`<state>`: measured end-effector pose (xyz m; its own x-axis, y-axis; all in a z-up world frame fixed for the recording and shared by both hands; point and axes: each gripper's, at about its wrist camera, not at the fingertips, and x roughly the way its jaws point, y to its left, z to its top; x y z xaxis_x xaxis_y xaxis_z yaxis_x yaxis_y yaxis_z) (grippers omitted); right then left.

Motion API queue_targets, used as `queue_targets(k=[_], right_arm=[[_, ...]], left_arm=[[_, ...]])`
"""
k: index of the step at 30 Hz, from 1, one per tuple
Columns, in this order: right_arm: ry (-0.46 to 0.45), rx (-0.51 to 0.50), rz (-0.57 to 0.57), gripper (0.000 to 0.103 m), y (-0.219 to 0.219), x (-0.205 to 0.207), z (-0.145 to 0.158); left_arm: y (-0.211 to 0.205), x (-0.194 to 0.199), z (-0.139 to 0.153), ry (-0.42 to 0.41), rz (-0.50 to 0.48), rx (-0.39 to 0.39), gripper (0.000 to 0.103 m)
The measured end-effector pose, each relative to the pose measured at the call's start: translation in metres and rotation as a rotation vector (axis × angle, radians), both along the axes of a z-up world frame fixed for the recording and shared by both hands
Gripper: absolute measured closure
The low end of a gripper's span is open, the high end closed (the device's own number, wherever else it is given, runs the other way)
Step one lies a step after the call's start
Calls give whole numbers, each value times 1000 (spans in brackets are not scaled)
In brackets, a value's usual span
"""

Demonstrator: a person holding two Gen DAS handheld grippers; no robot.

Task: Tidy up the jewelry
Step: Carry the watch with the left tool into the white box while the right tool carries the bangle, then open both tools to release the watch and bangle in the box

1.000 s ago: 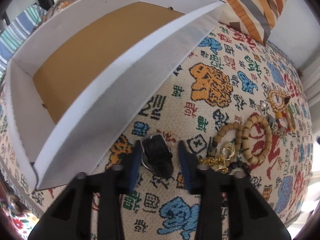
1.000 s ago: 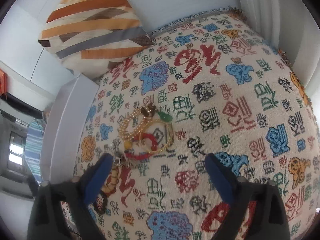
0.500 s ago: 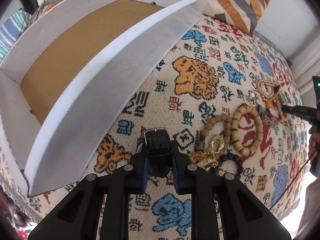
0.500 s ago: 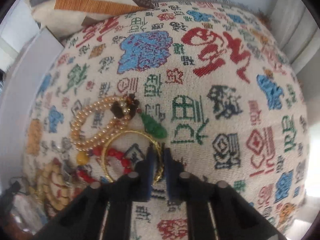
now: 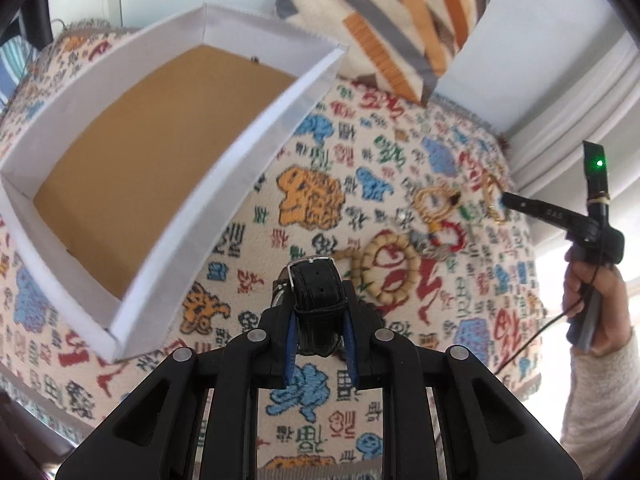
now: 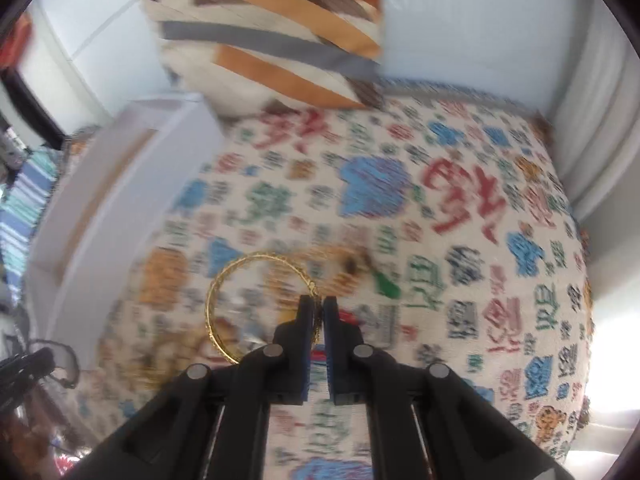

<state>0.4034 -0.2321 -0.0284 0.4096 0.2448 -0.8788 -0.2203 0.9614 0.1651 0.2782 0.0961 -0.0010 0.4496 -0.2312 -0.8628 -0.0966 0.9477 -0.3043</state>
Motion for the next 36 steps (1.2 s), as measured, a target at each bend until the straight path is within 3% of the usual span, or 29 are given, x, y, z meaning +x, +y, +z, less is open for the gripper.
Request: queue_targets(k=[6,10,14,18,27,28,30,31,32,36], right_arm=[[-61,152,187,98,100,-8,51],[-77,215,310,98,180,-14,68],[-58,206,410,97,257,-14,61],[-31,179,441,97,315,-4,36],[20,152,432,95,361,15,-17],[22,151,432,95,363,16,-22],[10,152,427,78,363,18,-26],[3,157,417,48,360,19,-26],[0,165,403,32,358,20,-26],[-44,213,345,32,338,19,-15]], left_arm=[[49,4,58,-55,56,33,85],[93,16,69,-65,149,100,85],[130,36,57,-38,202,122,85],[155,58,33,9,215,127,85],[190,75,-31,77,287,130,84],[191,75,-36,79,297,146,82],[192,75,-43,78,313,183,56],[192,73,-45,77,321,197,30],[192,70,-44,64,338,216,16],[190,57,-36,5,343,245,15]])
